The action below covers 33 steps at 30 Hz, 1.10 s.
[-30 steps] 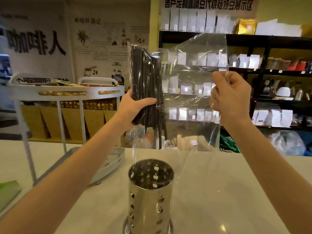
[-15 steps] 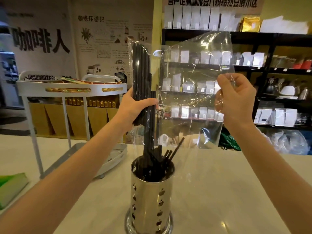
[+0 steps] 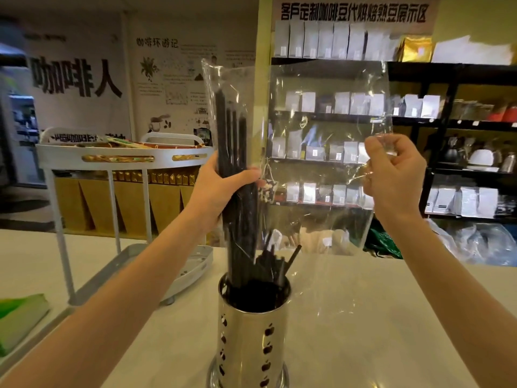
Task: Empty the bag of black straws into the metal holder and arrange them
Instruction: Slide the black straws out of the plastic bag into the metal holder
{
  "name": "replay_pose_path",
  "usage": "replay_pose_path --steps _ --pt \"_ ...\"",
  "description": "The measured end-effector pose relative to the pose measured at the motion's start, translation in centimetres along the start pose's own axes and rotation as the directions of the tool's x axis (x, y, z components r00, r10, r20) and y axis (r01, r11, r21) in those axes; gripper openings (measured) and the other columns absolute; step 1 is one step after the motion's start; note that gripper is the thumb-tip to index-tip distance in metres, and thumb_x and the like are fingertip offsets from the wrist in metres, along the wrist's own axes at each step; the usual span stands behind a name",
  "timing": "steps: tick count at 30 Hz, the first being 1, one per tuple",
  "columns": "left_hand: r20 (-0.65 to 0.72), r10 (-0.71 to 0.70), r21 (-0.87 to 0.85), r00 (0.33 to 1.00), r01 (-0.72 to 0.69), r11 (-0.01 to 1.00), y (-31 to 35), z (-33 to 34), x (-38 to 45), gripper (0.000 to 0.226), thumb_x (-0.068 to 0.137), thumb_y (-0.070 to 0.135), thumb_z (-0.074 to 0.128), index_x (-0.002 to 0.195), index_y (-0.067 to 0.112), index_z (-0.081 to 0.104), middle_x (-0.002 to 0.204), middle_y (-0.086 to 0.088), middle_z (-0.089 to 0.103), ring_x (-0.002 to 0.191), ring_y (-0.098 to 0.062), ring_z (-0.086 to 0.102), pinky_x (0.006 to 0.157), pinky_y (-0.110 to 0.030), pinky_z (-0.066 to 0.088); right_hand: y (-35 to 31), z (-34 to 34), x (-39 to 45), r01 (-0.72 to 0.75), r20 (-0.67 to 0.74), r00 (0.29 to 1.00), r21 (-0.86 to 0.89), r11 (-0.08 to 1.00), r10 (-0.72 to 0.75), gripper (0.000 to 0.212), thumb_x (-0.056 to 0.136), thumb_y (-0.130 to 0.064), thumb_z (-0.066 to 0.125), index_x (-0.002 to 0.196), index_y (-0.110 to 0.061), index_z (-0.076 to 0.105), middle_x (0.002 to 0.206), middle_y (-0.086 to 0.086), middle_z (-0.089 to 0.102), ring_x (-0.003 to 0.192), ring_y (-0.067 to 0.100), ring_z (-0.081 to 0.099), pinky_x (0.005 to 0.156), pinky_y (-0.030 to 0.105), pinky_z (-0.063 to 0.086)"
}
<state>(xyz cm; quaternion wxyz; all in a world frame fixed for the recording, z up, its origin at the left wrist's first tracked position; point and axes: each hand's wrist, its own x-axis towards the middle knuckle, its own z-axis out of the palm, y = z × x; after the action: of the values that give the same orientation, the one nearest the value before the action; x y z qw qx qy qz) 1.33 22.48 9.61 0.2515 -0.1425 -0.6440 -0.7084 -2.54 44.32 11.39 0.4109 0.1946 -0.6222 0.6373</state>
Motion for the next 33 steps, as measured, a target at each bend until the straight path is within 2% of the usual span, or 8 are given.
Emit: replay_pose_path --steps 6,14,18,22,25,28,31,33 --pt "0.056 0.043 0.046 0.998 -0.046 0.998 0.4 0.4 0.0 0.040 0.076 0.005 0.065 0.108 0.021 0.048 0.089 -0.005 0.070 0.073 -0.015 0.071 0.067 -0.029 0.059 0.9 -0.2 0.2 -0.050 -0.017 0.999 0.038 0.998 0.051 0.018 0.089 -0.022 0.055 0.074 -0.031 0.053 0.038 -0.016 0.047 0.034 0.003 0.037 0.036 0.017 0.032" --pt "0.056 0.080 0.055 0.995 -0.083 0.995 1.8 0.1 0.4 0.036 0.077 0.007 0.064 0.106 0.021 0.048 0.089 -0.006 0.070 0.073 -0.015 0.071 0.065 -0.028 0.059 0.6 -0.1 0.9 -0.020 -0.009 1.000 0.122 0.992 0.021 0.015 0.091 -0.021 0.054 0.077 -0.027 0.052 0.036 -0.013 0.045 0.033 0.003 0.032 0.033 0.018 0.029" --pt "0.061 0.099 0.094 0.993 -0.104 0.990 2.8 0.1 1.1 0.035 0.077 0.010 0.065 0.105 0.022 0.048 0.093 -0.007 0.070 0.075 -0.016 0.071 0.068 -0.029 0.059 0.6 0.1 1.4 0.024 -0.027 0.999 0.106 0.994 -0.021 0.013 0.090 -0.024 0.054 0.078 -0.028 0.053 0.046 -0.013 0.047 0.039 0.006 0.034 0.038 0.022 0.030" --pt "0.075 0.189 0.146 0.979 -0.199 0.969 4.6 0.7 2.0 0.042 0.077 0.009 0.065 0.114 0.012 0.046 0.092 -0.010 0.070 0.075 -0.019 0.071 0.070 -0.033 0.059 -0.2 0.0 2.2 0.105 -0.082 0.992 0.086 0.991 -0.098 0.013 0.090 -0.029 0.053 0.077 -0.032 0.052 0.060 -0.005 0.048 0.042 0.010 0.037 0.040 0.028 0.032" --pt "0.102 0.263 0.178 0.959 -0.278 0.944 6.3 1.6 2.7 0.040 0.077 0.007 0.065 0.112 0.011 0.047 0.089 -0.009 0.069 0.073 -0.018 0.071 0.069 -0.034 0.059 -1.3 -0.4 3.0 0.186 -0.144 0.973 0.032 0.982 -0.180 0.014 0.093 -0.024 0.050 0.081 -0.031 0.047 0.061 -0.013 0.049 0.040 0.002 0.043 0.042 0.015 0.036" --pt "0.124 0.332 0.191 0.935 -0.351 0.917 7.8 2.9 3.2 0.044 0.077 0.008 0.066 0.115 0.010 0.045 0.088 -0.010 0.069 0.072 -0.018 0.070 0.068 -0.033 0.059 -2.5 -1.1 3.7 0.271 -0.187 0.947 0.033 0.962 -0.261 0.018 0.094 -0.020 0.048 0.080 -0.031 0.044 0.046 -0.019 0.050 0.037 0.000 0.039 0.041 0.010 0.029" --pt "0.124 0.383 0.151 0.915 -0.399 0.904 8.6 4.8 3.5 0.044 0.078 0.008 0.066 0.115 0.009 0.044 0.085 -0.009 0.068 0.069 -0.015 0.069 0.065 -0.029 0.058 -3.5 -2.5 4.7 0.350 -0.232 0.912 0.007 0.937 -0.339 0.019 0.093 -0.018 0.047 0.079 -0.030 0.042 0.047 -0.026 0.051 0.038 0.000 0.039 0.042 0.018 0.031" --pt "0.123 0.398 0.147 0.909 -0.413 0.899 8.6 6.4 3.5 0.042 0.078 0.015 0.067 0.114 0.010 0.045 0.086 -0.007 0.069 0.073 -0.015 0.069 0.065 -0.027 0.057 -3.7 -3.8 5.6 0.387 -0.258 0.889 -0.019 0.922 -0.379 0.016 0.092 -0.024 0.048 0.079 -0.033 0.043 0.054 -0.020 0.053 0.041 0.003 0.039 0.044 0.034 0.036"
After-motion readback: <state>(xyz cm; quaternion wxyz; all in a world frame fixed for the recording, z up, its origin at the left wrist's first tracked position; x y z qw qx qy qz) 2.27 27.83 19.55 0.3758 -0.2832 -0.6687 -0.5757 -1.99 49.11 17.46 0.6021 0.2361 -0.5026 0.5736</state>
